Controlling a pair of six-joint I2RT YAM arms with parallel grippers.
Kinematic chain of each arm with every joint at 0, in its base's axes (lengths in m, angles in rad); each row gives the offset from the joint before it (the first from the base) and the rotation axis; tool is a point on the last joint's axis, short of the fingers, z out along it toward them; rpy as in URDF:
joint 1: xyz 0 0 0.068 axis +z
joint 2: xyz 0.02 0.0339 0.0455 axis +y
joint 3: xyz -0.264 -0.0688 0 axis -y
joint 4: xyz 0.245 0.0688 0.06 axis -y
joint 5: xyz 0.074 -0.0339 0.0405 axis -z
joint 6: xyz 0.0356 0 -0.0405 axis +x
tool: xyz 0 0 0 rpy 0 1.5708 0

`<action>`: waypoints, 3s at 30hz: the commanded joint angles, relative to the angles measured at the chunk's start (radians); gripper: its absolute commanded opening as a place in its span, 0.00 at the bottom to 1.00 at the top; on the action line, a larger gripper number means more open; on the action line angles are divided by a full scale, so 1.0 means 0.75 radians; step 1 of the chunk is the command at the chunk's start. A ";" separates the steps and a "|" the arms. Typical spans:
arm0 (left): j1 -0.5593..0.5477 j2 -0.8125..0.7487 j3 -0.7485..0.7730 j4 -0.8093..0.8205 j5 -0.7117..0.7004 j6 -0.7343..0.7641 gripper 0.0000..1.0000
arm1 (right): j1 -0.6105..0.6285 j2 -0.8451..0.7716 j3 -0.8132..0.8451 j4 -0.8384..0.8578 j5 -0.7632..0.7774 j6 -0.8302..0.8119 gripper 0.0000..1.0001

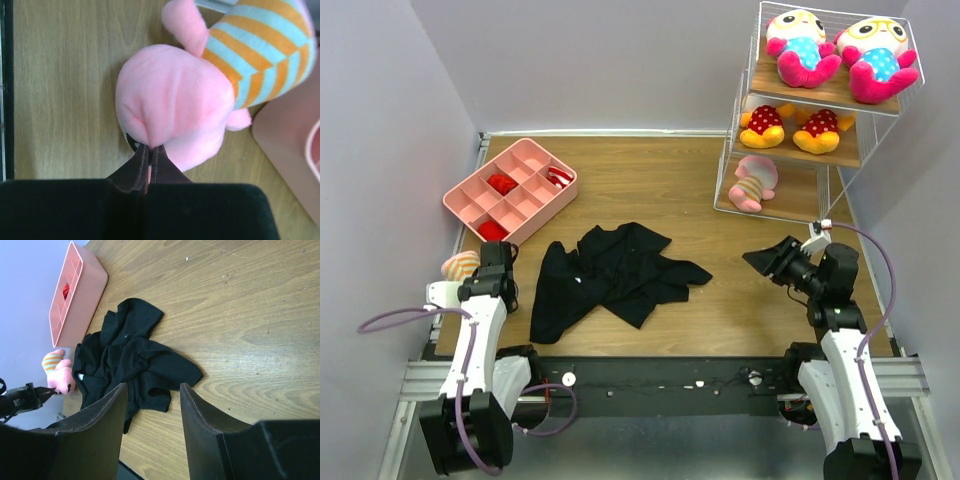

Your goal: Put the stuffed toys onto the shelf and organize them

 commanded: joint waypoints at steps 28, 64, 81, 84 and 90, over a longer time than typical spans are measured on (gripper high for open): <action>0.005 -0.409 0.129 1.038 1.510 1.055 0.00 | 0.008 -0.156 0.242 -0.080 -0.384 -0.112 0.57; -0.629 -0.162 0.274 0.865 1.873 1.660 0.00 | 0.556 0.464 0.657 0.401 -0.319 0.305 0.78; -0.663 -0.168 0.266 0.887 1.873 1.638 0.00 | 0.834 0.545 0.751 0.157 0.056 0.082 0.46; -0.665 -0.164 0.274 0.905 1.883 1.615 0.00 | 0.836 0.560 0.777 0.155 0.041 0.039 0.14; -0.668 -0.141 0.380 0.739 1.512 1.472 0.83 | 0.842 0.444 0.741 0.161 0.131 -0.177 0.01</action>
